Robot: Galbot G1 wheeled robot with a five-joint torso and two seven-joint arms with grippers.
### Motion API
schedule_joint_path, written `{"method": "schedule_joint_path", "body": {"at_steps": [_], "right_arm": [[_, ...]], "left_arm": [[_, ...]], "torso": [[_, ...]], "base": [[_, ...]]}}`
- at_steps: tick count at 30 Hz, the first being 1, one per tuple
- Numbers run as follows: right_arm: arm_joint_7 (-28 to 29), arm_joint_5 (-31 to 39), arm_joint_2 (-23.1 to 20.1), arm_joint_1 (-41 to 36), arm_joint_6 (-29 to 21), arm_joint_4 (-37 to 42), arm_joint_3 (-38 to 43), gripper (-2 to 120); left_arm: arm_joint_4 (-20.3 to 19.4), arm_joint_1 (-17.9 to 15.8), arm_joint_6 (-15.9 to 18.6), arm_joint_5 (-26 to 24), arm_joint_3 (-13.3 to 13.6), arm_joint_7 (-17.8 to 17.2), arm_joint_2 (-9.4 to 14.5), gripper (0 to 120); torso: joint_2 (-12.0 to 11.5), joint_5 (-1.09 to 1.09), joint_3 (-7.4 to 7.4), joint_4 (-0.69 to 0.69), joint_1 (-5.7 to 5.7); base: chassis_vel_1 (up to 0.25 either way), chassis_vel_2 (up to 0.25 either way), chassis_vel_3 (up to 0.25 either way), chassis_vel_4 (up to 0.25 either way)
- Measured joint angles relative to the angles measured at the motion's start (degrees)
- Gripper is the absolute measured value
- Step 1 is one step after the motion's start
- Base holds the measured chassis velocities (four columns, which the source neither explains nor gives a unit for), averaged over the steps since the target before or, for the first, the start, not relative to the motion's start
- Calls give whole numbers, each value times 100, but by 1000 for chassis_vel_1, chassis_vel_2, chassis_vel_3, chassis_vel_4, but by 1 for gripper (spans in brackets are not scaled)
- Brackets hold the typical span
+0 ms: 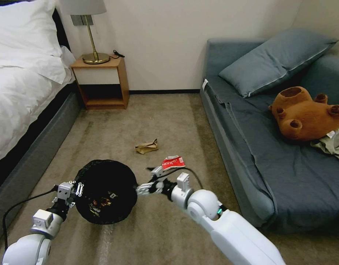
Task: Pick up the trash bin, then pick up the garbage on the floor and place it into the trash bin.
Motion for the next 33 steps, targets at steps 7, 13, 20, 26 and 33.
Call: {"method": "schedule_joint_path", "body": {"at_steps": [7, 13, 20, 26, 33], "right_arm": [[844, -316, -59, -54, -107, -389, 433, 100], [1154, -594, -27, -91, -99, -874, 733, 100], [1408, -929, 27, -386, -144, -1284, 1054, 100], [1407, -1310, 60, -521, -109, -1620, 1178, 100], [1372, -1227, 160, -610, -21, -1904, 1293, 100]], "left_arm": [[-43, 16, 43, -149, -78, -318, 142, 4], [74, -25, 77, -288, -172, -450, 265, 4], [273, -82, 101, -433, -287, -594, 396, 4], [431, -89, 76, -438, -329, -607, 419, 4], [459, -104, 69, -534, -378, -615, 520, 4]], "torso": [[0, 0, 0, 0, 0], [0, 0, 0, 0, 0], [0, 1, 0, 0, 0], [0, 0, 0, 0, 0], [0, 0, 0, 0, 0]], "base": [[0, 0, 0, 0], [0, 0, 0, 0], [0, 0, 0, 0], [0, 0, 0, 0], [0, 0, 0, 0]]}}
